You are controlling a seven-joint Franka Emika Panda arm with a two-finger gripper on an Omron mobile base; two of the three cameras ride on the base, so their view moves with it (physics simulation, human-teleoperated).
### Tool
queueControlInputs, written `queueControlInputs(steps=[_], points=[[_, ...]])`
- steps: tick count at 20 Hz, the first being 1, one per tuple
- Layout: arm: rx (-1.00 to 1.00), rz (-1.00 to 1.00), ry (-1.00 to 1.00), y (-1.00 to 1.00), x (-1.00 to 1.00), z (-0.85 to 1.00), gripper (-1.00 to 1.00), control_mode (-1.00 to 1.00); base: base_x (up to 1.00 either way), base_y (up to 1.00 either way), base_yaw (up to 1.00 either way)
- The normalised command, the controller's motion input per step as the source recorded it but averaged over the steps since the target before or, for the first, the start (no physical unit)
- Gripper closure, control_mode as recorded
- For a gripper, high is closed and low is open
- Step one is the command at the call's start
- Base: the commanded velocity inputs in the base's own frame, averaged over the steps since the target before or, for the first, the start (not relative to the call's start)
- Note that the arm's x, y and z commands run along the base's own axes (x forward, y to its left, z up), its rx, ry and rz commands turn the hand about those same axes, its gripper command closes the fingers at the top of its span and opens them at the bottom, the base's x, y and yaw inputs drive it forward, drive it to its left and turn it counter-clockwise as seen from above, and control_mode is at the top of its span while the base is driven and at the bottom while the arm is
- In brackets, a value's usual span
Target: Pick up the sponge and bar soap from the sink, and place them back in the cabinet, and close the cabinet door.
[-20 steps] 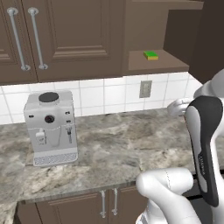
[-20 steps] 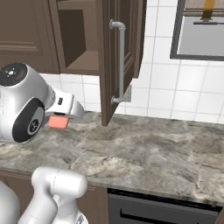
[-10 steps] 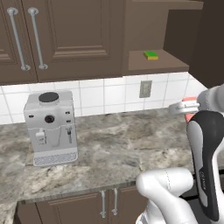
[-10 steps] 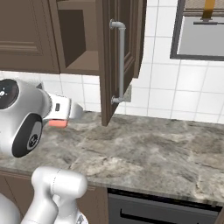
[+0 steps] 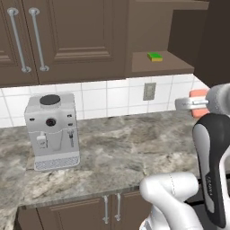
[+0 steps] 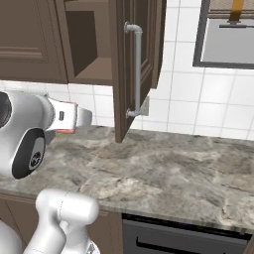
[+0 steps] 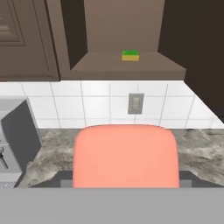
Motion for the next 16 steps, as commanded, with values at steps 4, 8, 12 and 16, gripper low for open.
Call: queueControlInputs(steps=[4,8,12,16], points=[[0.0,-0.02,0.0,0.02,0.0,0.36,1.0,-1.0,0.0,0.0,0.0],[0.0,-0.01,0.0,0.0,0.0,0.36,1.0,-1.0,0.0,0.0,0.0],[0.0,0.0,-0.02,0.0,0.01,0.24,1.0,-1.0,0.0,0.0,0.0],[0.0,0.0,-0.01,0.0,0.19,0.15,1.0,-1.0,0.0,0.0,0.0]])
